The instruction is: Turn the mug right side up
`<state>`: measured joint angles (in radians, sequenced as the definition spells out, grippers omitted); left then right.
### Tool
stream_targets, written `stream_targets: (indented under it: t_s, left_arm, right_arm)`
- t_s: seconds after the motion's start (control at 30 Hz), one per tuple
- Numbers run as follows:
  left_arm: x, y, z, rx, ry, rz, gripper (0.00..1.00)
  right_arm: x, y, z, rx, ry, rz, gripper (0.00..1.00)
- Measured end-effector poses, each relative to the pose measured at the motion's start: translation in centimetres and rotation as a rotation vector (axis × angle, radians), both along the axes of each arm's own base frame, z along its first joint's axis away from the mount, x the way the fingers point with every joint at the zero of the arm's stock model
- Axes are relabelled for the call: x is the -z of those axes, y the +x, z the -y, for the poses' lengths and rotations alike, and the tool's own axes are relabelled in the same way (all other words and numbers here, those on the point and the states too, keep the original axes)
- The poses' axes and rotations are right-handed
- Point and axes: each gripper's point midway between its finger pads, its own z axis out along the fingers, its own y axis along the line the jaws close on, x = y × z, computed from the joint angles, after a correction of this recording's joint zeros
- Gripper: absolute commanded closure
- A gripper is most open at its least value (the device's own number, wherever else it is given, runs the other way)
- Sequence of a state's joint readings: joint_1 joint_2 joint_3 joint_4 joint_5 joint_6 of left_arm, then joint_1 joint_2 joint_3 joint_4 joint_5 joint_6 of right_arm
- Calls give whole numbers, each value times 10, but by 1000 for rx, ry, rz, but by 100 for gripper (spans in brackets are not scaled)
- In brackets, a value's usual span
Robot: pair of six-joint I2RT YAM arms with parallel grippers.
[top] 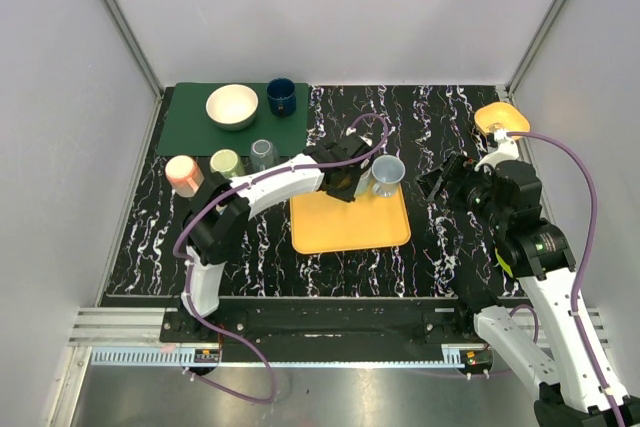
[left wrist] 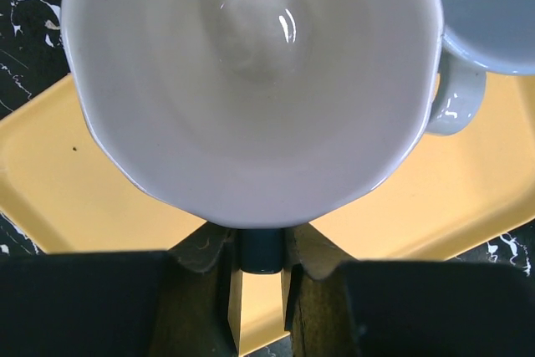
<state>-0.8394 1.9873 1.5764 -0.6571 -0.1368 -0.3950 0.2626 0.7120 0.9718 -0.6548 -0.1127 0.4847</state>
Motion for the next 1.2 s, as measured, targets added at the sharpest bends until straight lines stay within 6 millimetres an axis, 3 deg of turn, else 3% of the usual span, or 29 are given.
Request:
stream_targets:
  t_s: [0.3,0.37,0.43,0.63,0.83,0.9,1.0,1.1,1.2]
  left_arm:
    - [-1,-4,-7,2,28,-11,100]
    - [0,-5,-9,2,33,-15,82]
    - [-2,-7,-8,7,37,-19,55]
    - [-4,-10,-10,15,58,-14,42]
    - [-15,-15,-10,18,57,5,18]
    - [-28,-18,-13,21,58,27,11]
    - [-63,-22,-18,20,26,85,8]
    - [-117,-28,-29,4,-47,184,7]
    - [-166,-34,-55,-43,-107,297,7]
  right_arm:
    - [2,0,0,-1,-1,-4,11]
    - [4,0,0,0,0,-6,11]
    - [4,0,0,0,-1,-7,11]
    - [4,1,0,0,0,-5,11]
    - [3,1,0,0,1,-5,11]
    - [3,1,0,0,1,-5,11]
    - [4,1,-1,-1,1,-6,11]
    - [3,1,-1,-1,1,-5,11]
    - [3,1,-1,-2,6,-7,11]
